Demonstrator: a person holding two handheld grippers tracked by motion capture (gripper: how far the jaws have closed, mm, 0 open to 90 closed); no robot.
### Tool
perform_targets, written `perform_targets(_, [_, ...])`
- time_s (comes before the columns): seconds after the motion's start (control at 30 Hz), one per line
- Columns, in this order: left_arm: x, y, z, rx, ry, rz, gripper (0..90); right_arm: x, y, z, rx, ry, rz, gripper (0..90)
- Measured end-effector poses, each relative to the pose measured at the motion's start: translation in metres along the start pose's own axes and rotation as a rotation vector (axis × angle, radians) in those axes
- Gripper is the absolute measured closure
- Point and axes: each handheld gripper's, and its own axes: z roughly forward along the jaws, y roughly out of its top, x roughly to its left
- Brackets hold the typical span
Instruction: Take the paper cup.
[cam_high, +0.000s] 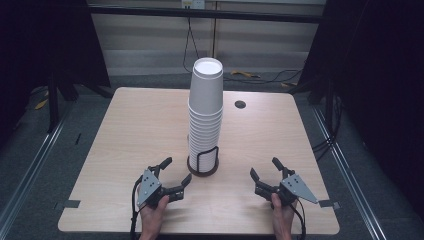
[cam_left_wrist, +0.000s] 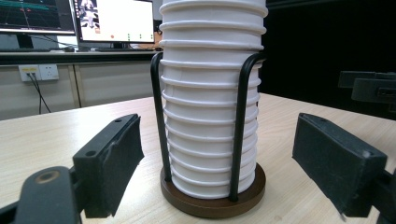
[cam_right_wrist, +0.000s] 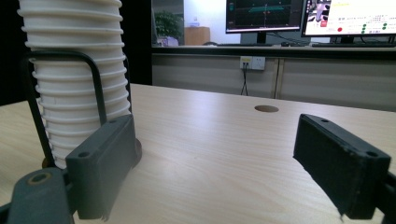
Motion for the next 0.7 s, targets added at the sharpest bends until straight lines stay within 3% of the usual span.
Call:
perform_targets(0.1, [0.0001, 0.0000, -0.0001, 0.001, 0.000, 0.001, 15.6, 0.0009, 0.0004, 0.0010, 0.010, -0.001, -0.016, 12.9])
perform_targets(0.3, [0.0001, 0.0001, 0.0000, 0.002, 0.002, 0.002, 15.7, -0.0054, 0.0007, -0.0019, 0.009, 0.022, 0.046, 12.7])
perform_targets(0.43, [-0.0001, 0.0001, 0.0001, -0.001, 0.003, -0.001, 15.6, -0.0041, 0.0014, -0.0001, 0.028, 0.013, 0.053, 12.8])
perform_targets(0.53, [-0.0001, 0.0001, 0.0002, -0.001, 0.003, -0.001, 15.7, -0.0038, 0.0015, 0.0010, 0.030, 0.043, 0.056, 12.8])
perform_targets(0.7, [-0.0001, 0.0001, 0.0002, -0.002, 0.003, -0.001, 15.7, -0.0014, 0.0044, 0.0066, 0.095, 0.058, 0.062, 13.3])
